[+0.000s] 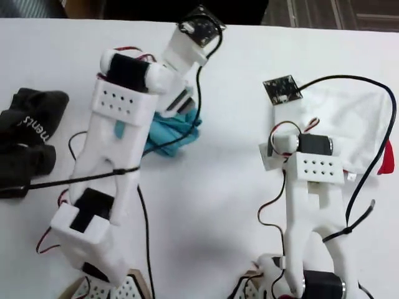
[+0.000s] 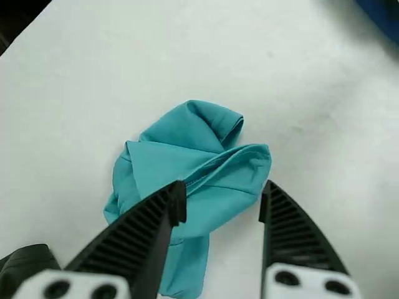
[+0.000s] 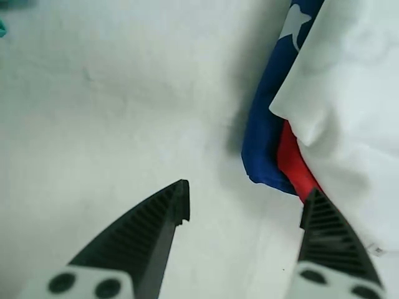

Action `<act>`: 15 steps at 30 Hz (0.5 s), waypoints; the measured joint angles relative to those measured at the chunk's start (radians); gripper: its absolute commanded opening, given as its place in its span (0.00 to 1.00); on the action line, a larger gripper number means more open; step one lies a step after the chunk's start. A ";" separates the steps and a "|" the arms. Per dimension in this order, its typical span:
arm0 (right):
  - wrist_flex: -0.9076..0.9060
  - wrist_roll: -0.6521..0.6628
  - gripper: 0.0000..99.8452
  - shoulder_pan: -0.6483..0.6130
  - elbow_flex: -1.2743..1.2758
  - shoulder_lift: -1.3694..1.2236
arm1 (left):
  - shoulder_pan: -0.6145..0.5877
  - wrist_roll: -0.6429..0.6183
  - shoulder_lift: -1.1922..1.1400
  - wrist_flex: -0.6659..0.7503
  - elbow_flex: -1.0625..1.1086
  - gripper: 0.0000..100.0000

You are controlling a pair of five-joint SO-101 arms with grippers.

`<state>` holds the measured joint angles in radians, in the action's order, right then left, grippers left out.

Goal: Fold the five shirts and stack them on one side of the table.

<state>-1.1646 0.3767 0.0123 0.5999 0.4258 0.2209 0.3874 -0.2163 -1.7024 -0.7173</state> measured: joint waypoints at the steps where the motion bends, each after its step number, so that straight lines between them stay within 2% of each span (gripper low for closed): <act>1: 0.006 0.000 0.29 -0.008 0.000 0.000 | -0.011 0.000 0.000 0.000 0.000 0.21; 5: 0.051 -0.005 0.29 -0.074 0.000 0.000 | -0.112 0.023 0.000 0.000 0.002 0.21; 9: 0.137 -0.005 0.29 -0.180 0.000 0.000 | -0.276 0.087 -0.023 0.005 0.077 0.21; 15: 0.265 -0.020 0.29 -0.351 -0.017 -0.146 | -0.466 0.127 -0.112 0.107 0.210 0.21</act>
<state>-0.8991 0.3567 -0.3391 0.5831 0.2800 -0.2455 0.5148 -0.3284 -1.5950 -0.5071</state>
